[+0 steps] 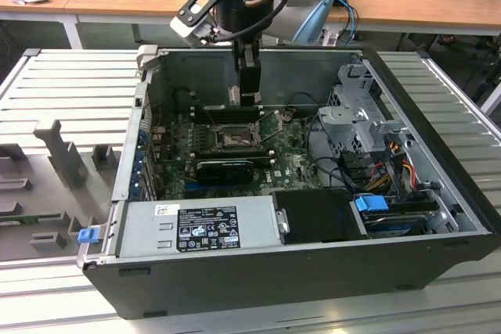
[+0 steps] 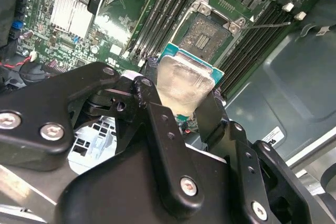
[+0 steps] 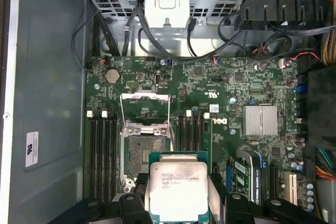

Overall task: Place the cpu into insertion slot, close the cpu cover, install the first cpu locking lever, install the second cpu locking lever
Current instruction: 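Place the cpu into insertion slot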

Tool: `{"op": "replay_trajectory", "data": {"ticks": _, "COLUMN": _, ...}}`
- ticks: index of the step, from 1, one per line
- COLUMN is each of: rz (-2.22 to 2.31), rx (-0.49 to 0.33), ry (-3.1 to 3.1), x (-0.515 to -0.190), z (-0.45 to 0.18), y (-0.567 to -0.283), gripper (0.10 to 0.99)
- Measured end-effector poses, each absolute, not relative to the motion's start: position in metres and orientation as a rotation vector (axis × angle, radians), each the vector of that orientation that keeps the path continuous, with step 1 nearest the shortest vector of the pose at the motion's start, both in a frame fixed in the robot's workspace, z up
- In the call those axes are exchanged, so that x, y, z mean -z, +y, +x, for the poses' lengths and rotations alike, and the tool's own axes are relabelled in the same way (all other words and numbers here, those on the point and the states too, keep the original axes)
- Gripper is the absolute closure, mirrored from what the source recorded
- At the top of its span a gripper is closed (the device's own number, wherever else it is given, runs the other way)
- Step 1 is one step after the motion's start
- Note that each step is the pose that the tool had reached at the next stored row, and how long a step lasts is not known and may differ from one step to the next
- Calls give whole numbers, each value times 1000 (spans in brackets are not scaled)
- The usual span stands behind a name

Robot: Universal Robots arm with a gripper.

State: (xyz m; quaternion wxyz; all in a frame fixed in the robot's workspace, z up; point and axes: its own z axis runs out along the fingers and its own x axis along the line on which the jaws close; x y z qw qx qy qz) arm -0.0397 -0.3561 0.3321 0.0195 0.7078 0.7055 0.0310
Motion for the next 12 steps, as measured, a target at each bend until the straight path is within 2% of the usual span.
{"op": "replay_trajectory", "data": {"ticks": 12, "rz": 2203, "rx": -83, "ry": 2195, "x": -317, "z": -40, "y": -356, "gripper": 557}}
